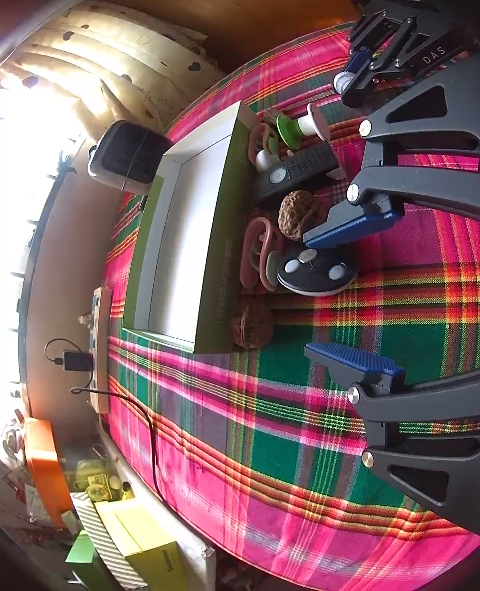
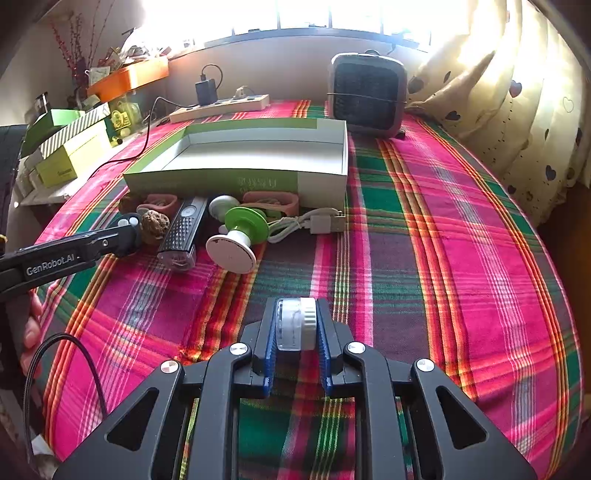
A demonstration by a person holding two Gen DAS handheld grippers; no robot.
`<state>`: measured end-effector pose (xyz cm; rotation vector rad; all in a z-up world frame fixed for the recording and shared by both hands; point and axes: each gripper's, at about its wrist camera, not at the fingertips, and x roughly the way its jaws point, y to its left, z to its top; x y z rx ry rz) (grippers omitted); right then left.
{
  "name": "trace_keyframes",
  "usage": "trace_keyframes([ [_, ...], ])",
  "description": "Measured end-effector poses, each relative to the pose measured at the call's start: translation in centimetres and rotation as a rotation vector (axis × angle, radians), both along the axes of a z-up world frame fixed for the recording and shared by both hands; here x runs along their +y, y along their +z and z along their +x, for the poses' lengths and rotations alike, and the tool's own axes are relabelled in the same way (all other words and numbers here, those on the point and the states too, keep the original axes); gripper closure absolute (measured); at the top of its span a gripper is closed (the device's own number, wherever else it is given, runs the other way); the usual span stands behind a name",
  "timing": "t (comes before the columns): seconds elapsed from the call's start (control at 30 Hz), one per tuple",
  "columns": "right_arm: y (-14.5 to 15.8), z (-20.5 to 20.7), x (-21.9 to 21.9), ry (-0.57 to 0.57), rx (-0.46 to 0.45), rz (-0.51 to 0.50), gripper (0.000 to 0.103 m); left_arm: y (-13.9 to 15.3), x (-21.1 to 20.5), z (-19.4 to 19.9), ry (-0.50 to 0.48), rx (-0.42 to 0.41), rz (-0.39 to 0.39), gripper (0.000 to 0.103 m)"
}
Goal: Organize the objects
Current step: 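Grasp the black oval remote with the left gripper while the right carries the jar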
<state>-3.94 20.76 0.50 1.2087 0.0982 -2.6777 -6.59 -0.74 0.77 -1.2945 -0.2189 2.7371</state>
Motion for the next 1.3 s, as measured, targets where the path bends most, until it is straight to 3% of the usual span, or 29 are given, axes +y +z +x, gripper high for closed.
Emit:
trace_keyframes([
  [0.27, 0.1, -0.6, -0.1, 0.02, -0.021, -0.015, 0.083, 0.3, 0.5, -0.5, -0.021, -0.013, 0.012, 0.075],
  [0.47, 0.2, -1.1, -0.1, 0.038, -0.034, -0.02, 0.083, 0.7, 0.8, -0.5, -0.02, -0.01, -0.006, 0.081],
  [0.73, 0.4, -1.4, -0.3, 0.069, -0.046, -0.026, 0.083, 0.8, 1.1, -0.2, -0.03, -0.028, -0.022, 0.081],
  [1.03, 2.4, -1.5, -0.2, 0.099, 0.005, -0.02, 0.083, 2.3, 1.4, 0.6, -0.034, 0.002, -0.042, 0.081],
  [1.3, 4.2, -2.5, -1.0, 0.16, 0.031, -0.032, 0.083, 4.0, 1.0, 0.6, -0.018, 0.027, -0.009, 0.081],
])
